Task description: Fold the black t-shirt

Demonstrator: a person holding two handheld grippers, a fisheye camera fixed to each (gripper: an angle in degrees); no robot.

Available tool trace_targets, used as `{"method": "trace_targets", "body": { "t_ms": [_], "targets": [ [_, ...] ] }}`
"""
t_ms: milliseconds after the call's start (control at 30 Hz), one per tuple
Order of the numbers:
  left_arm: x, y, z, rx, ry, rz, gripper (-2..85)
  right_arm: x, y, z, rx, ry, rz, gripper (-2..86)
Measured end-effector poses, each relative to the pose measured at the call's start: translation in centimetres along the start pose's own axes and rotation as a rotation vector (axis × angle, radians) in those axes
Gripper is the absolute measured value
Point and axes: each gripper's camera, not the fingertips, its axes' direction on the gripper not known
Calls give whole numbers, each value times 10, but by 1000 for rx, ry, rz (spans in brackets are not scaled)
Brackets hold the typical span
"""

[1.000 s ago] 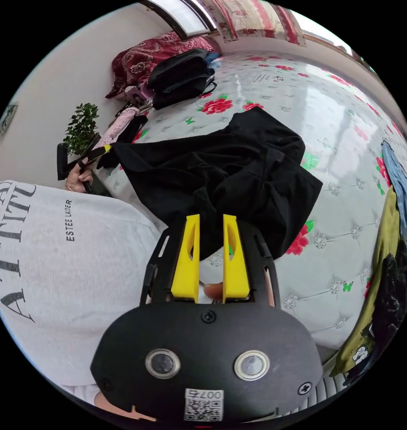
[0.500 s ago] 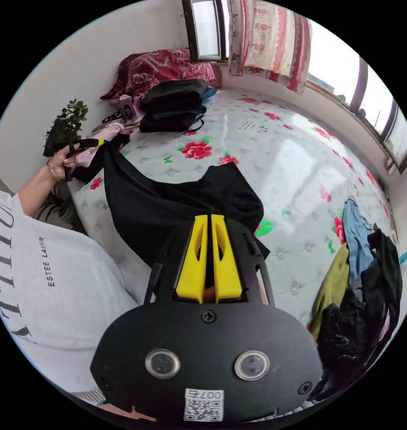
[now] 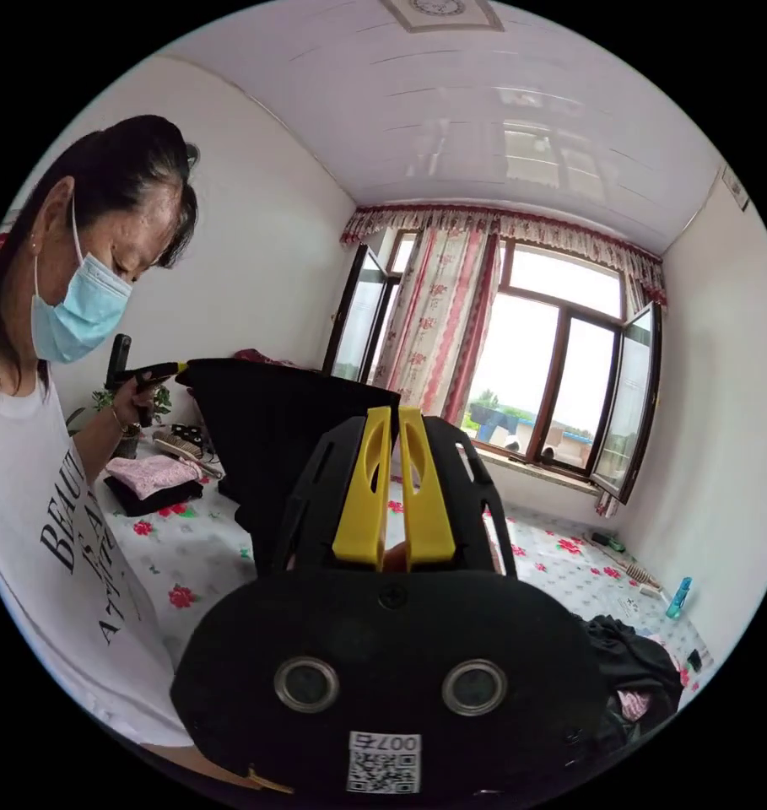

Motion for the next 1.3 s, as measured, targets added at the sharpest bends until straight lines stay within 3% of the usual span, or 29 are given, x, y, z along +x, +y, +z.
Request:
{"method": "trace_targets", "body": {
  "t_ms": [200,367,533,600,667,800,1000,1133,1300],
  "targets": [
    [35,38,-43,-221,39,-63,-10,-19,44,-34,-247,-319,139,-2],
    [-9,94,19,-479,76,-236,-10,-6,84,22,-480,-452,240,-2],
    [-97,165,146,-626,47,-585,-10,30,125,158,-683,-309,318,-2],
    [-119,157,188,-595,44,-611,-10,49,117,218,-737,-168,300,-2],
    [-132,104,221,-534,2,-540,-10,62,84,239,-696,-87,254,-2],
    [-120,0,215,-372,-8,-361,-10,81,-21,212,-379,37,179,-2],
    [-65,-69,149,-178,0,-168,-10,72,-79,115,-26,-13,79,-2],
    [-29,-49,119,-191,25,-136,-10,67,-58,76,-6,-76,67,-2],
    [8,8,77,-163,-17,-210,-10,57,11,33,-112,-88,129,-2]
  ]
}}
